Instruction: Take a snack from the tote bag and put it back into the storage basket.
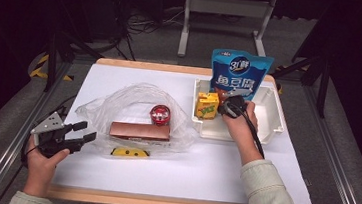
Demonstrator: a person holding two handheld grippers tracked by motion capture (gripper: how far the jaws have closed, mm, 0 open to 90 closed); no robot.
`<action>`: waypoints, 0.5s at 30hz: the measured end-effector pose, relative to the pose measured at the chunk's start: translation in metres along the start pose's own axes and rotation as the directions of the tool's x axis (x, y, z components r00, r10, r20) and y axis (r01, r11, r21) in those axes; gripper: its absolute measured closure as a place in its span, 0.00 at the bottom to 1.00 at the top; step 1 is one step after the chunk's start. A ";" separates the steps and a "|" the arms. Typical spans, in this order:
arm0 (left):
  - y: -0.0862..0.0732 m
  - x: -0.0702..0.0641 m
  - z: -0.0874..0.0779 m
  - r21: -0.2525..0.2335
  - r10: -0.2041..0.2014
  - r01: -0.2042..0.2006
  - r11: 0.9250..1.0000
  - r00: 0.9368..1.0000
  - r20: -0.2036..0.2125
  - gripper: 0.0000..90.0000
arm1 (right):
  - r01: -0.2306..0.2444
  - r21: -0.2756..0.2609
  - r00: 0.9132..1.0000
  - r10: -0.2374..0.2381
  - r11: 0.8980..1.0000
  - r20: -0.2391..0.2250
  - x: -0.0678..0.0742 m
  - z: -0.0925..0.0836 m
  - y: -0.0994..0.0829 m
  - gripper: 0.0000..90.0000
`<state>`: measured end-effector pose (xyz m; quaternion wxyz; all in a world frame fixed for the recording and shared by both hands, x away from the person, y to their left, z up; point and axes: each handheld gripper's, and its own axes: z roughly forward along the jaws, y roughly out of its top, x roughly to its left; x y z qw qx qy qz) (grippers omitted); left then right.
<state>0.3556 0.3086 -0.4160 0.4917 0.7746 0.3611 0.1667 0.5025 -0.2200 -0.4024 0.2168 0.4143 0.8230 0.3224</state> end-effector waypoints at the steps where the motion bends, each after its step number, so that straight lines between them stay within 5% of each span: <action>1: 0.000 0.000 0.000 -0.001 0.001 -0.001 1.000 1.000 0.000 0.46 | 0.007 0.006 1.000 -0.007 1.000 0.009 0.001 0.000 0.001 1.00; 15: 0.000 0.000 0.000 0.001 0.000 0.000 1.000 1.000 -0.001 0.46 | -0.003 -0.035 1.000 0.004 0.999 0.022 -0.003 -0.017 0.003 0.96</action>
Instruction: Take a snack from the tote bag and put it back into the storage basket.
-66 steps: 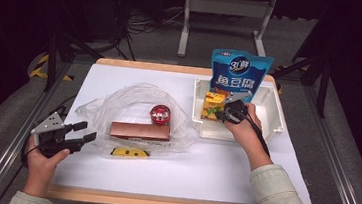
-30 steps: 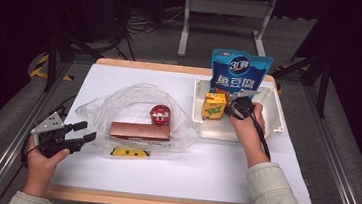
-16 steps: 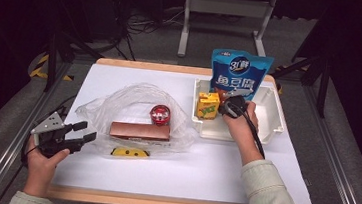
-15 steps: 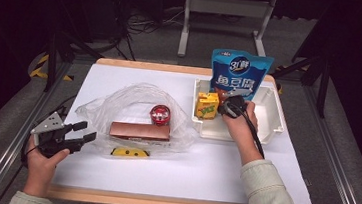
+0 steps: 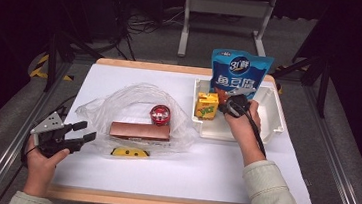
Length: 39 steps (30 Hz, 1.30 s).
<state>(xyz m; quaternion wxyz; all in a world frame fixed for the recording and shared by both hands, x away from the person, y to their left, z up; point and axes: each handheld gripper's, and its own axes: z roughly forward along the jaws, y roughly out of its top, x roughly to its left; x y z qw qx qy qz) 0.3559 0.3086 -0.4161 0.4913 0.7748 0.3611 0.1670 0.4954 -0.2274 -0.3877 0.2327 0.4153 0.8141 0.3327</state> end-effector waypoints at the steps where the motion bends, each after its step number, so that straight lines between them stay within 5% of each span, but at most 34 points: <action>1: 0.000 0.000 0.000 0.000 0.000 0.000 1.000 1.000 0.000 0.46 | -0.001 -0.010 1.000 0.001 1.000 0.003 0.000 -0.004 0.001 0.95; 10: 0.000 -0.001 0.001 0.003 -0.002 0.002 1.000 1.000 0.001 0.46 | -0.023 -0.118 1.000 0.024 0.993 0.006 -0.001 -0.037 0.012 0.84; 17: 0.000 -0.001 0.000 0.002 0.001 -0.001 1.000 1.000 0.000 0.46 | -0.032 -0.192 0.999 0.026 0.981 -0.036 0.003 -0.056 0.022 0.68; 26: 0.000 -0.001 0.000 -0.001 0.001 -0.001 1.000 1.000 0.001 0.46 | -0.039 -0.257 0.993 0.008 0.966 -0.119 0.026 -0.067 0.039 0.51; 32: 0.000 -0.001 0.000 0.002 0.004 -0.004 1.000 1.000 0.003 0.46 | -0.021 -0.277 0.981 -0.034 0.961 -0.192 0.042 -0.066 0.052 0.44; 39: 0.000 -0.001 0.001 0.003 -0.001 0.001 1.000 1.000 0.004 0.46 | 0.020 -0.322 0.950 -0.118 0.947 -0.289 0.062 -0.065 0.066 0.41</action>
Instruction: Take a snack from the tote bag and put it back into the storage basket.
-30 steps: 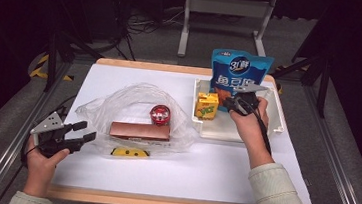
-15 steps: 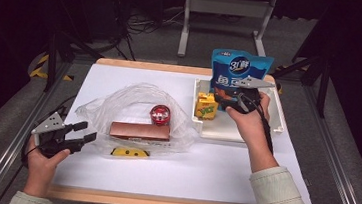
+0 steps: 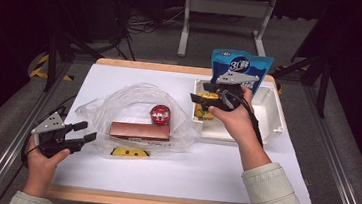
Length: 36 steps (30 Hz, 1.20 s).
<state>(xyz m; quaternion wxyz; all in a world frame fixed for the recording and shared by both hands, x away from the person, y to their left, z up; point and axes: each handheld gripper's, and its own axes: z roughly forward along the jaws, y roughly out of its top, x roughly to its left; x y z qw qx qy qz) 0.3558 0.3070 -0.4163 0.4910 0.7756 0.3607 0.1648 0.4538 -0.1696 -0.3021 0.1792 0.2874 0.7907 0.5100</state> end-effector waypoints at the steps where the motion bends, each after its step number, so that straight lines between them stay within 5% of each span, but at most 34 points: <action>1: 0.000 0.000 0.000 0.001 0.003 -0.003 1.000 1.000 -0.001 0.46 | 0.004 -0.001 1.000 -0.004 1.000 -0.011 0.002 0.002 0.001 0.41; 17: 0.000 0.001 -0.001 -0.001 0.004 -0.004 1.000 1.000 0.001 0.46 | 0.021 0.003 0.989 -0.020 1.000 -0.147 0.033 0.039 0.017 0.40; 28: 0.000 0.001 -0.002 -0.004 0.003 -0.003 1.000 1.000 0.000 0.46 | 0.072 0.040 0.984 -0.064 0.997 -0.168 0.045 0.071 0.013 0.38; 36: 0.000 0.002 -0.002 -0.004 0.002 -0.002 1.000 1.000 0.001 0.46 | 0.068 0.069 0.983 -0.055 0.995 -0.173 0.048 0.091 0.006 0.38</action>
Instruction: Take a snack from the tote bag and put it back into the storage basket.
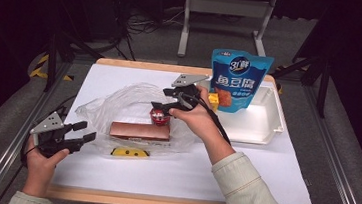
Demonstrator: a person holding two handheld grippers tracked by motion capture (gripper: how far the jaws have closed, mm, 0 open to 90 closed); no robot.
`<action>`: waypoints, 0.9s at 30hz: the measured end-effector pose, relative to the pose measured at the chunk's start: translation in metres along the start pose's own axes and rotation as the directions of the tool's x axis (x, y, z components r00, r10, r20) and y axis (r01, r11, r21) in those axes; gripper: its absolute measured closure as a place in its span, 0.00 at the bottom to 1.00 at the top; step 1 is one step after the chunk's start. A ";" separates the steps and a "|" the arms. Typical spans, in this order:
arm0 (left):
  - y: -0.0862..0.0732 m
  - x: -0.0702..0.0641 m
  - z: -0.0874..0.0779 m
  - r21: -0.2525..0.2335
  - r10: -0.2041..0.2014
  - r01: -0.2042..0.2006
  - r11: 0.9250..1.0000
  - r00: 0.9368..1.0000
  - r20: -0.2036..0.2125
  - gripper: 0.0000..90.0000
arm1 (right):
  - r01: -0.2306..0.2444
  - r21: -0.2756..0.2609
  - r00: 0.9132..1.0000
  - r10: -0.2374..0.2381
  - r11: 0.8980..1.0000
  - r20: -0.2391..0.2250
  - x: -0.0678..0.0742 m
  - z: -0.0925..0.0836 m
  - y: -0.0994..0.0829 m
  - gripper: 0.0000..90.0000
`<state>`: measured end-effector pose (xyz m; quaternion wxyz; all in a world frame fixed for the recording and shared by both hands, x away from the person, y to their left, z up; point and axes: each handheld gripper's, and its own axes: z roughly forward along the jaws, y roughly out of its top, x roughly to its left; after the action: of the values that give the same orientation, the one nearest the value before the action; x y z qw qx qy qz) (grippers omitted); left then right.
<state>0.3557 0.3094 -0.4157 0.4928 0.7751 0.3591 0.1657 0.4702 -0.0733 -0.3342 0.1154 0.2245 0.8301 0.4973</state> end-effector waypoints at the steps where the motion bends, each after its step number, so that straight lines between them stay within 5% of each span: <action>1: 0.000 0.000 0.000 0.000 -0.001 0.001 1.000 1.000 0.000 0.46 | 0.000 0.008 1.000 0.000 1.000 0.000 0.000 0.002 -0.001 0.37; 13: 0.000 0.000 0.000 0.002 0.004 -0.004 1.000 1.000 0.004 0.46 | -0.022 0.065 1.000 0.023 0.998 -0.016 -0.001 0.028 -0.015 0.33; 27: 0.000 0.001 0.000 0.002 0.003 -0.003 1.000 1.000 0.005 0.46 | -0.059 0.150 0.998 0.054 0.987 0.033 -0.006 0.044 -0.030 0.25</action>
<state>0.3561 0.3099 -0.4159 0.4928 0.7764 0.3570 0.1641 0.4860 -0.0549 -0.3819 0.0957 0.2632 0.8569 0.4327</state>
